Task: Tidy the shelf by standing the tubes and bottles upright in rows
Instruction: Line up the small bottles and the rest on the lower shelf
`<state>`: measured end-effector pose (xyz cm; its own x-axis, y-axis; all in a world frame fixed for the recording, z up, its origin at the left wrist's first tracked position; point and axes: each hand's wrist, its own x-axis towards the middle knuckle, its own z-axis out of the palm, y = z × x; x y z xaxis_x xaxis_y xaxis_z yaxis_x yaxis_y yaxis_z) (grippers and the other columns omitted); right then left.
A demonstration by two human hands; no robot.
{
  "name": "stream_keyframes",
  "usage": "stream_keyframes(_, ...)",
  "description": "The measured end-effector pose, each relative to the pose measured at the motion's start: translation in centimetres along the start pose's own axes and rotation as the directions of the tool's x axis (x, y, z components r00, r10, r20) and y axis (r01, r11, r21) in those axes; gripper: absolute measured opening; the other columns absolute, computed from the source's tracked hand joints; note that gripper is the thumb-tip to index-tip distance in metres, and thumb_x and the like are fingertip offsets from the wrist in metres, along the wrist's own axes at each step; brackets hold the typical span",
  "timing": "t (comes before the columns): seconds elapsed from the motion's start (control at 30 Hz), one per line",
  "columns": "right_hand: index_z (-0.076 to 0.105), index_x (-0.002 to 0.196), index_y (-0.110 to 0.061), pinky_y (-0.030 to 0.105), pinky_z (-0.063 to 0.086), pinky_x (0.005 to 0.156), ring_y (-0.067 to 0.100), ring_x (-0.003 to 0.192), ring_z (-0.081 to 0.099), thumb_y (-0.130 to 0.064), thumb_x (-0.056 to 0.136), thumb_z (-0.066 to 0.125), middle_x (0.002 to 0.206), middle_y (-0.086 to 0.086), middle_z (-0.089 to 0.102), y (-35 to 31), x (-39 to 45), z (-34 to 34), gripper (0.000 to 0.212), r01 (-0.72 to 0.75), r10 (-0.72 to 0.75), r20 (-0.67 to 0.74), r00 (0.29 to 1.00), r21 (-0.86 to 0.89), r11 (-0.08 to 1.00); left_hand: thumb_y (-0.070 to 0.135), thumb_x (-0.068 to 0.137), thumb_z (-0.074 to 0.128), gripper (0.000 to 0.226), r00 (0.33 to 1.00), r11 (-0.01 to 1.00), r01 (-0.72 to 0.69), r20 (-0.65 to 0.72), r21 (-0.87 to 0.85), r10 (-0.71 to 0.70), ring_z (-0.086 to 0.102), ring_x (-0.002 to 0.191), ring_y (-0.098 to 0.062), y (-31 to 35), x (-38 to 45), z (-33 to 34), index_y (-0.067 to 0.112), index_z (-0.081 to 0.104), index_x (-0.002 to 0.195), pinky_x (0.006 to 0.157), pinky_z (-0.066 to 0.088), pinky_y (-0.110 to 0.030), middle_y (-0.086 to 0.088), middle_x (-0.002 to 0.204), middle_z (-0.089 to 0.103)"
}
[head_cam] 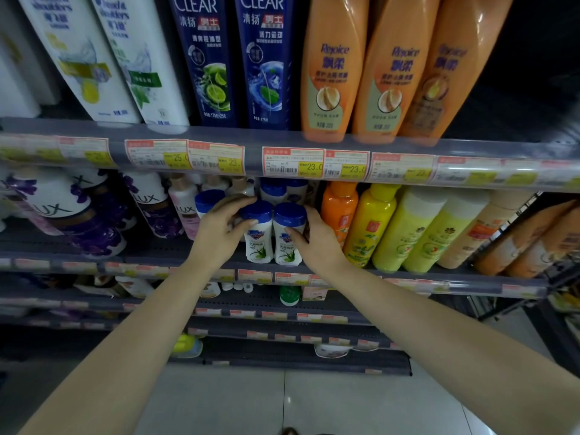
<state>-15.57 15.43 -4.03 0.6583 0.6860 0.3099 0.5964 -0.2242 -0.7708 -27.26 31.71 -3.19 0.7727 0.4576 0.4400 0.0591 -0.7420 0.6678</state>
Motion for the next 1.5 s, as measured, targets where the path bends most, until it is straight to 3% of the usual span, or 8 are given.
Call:
stream_keyframes(0.37,0.049,0.123,-0.003,0.022,0.042,0.083,0.027,0.106,0.059,-0.019,0.088,0.063,0.117,0.014,0.062,-0.3,0.1,-0.3,0.040,-0.062,0.063,0.016,0.998,-0.054,0.997,0.013,0.085,0.065,0.039,0.999,0.999,0.029,-0.026,0.016,-0.028,0.058,0.103,-0.016,0.4,-0.7,0.5,0.011,0.058,0.124,0.091,0.045,-0.017,-0.006,0.122,0.056)
stream_keyframes(0.5,0.056,0.113,-0.003,0.021,0.039,0.072,0.026,0.096,0.062,-0.024,0.088,0.064,0.107,0.014,0.066,-0.5,0.1,-0.7,0.034,-0.116,0.119,0.023,0.993,-0.110,0.987,0.013,0.084,0.066,0.041,0.999,0.997,0.033,-0.028,0.068,-0.031,0.058,0.108,-0.025,0.9,-0.6,0.4,0.012,0.058,0.125,0.099,0.046,-0.034,-0.008,0.124,0.057)
stream_keyframes(0.63,0.057,0.105,-0.002,0.023,0.042,0.070,0.025,0.092,0.063,-0.026,0.087,0.066,0.101,0.013,0.067,-0.3,-0.6,-0.8,0.031,-0.154,0.158,0.027,0.987,-0.097,0.983,0.011,0.082,0.069,0.048,1.000,0.989,-0.017,-0.004,0.150,0.018,0.044,0.128,-0.017,1.8,-0.3,-0.2,0.011,0.055,0.128,0.106,0.025,-0.013,-0.006,0.135,0.052)
stream_keyframes(0.73,0.058,0.113,-0.006,0.035,0.053,0.087,0.022,0.103,0.064,-0.024,0.085,0.067,0.112,0.008,0.067,-0.4,-1.5,-1.3,0.035,-0.170,0.167,0.072,0.983,0.031,0.985,0.013,0.082,0.069,0.048,0.998,0.991,-0.067,-0.005,0.116,0.068,0.040,0.126,-0.006,3.2,-0.7,-0.5,0.011,0.055,0.128,0.106,0.024,-0.010,-0.003,0.134,0.053)
stream_keyframes(0.9,0.050,0.129,-0.001,0.021,0.044,0.096,0.014,0.114,0.056,-0.014,0.085,0.067,0.121,0.003,0.059,0.1,-5.0,-4.1,0.049,-0.222,0.213,0.071,0.974,0.147,0.964,0.019,0.087,0.065,0.042,0.986,0.986,-0.166,-0.005,0.029,0.166,0.043,0.123,-0.001,7.7,-1.3,1.0,0.014,0.056,0.127,0.107,0.031,-0.014,0.006,0.130,0.052)
stream_keyframes(1.0,0.055,0.122,-0.005,0.023,0.049,0.094,0.015,0.107,0.061,-0.013,0.085,0.066,0.116,0.005,0.064,1.4,-6.5,-7.3,0.039,-0.159,0.158,0.016,0.987,0.114,0.981,0.025,0.085,0.066,0.050,0.989,0.988,-0.148,0.008,-0.048,0.148,0.041,0.123,-0.001,10.3,-0.6,2.7,0.016,0.051,0.132,0.104,0.031,-0.010,0.008,0.130,0.049)
stream_keyframes(1.27,0.059,0.116,-0.005,0.005,0.044,0.085,0.010,0.096,0.062,-0.013,0.086,0.066,0.107,0.002,0.064,2.4,-5.2,-15.3,0.032,0.064,-0.102,-0.265,0.959,-0.148,0.987,0.037,0.080,0.069,0.050,0.993,0.983,0.084,-0.065,-0.165,-0.095,0.054,0.114,-0.015,12.5,3.1,7.9,0.012,0.055,0.121,0.098,0.046,-0.036,-0.004,0.119,0.060)
stream_keyframes(1.5,0.056,0.111,0.003,0.030,0.049,0.079,0.030,0.095,0.062,-0.012,0.086,0.066,0.100,0.018,0.064,0.3,-3.0,-15.7,0.031,0.126,-0.201,-0.273,0.941,-0.269,0.955,0.032,0.081,0.070,0.046,0.978,0.969,0.164,-0.097,-0.185,-0.184,0.055,0.113,-0.016,13.1,4.2,10.1,0.014,0.058,0.122,0.097,0.043,-0.030,-0.005,0.122,0.062)
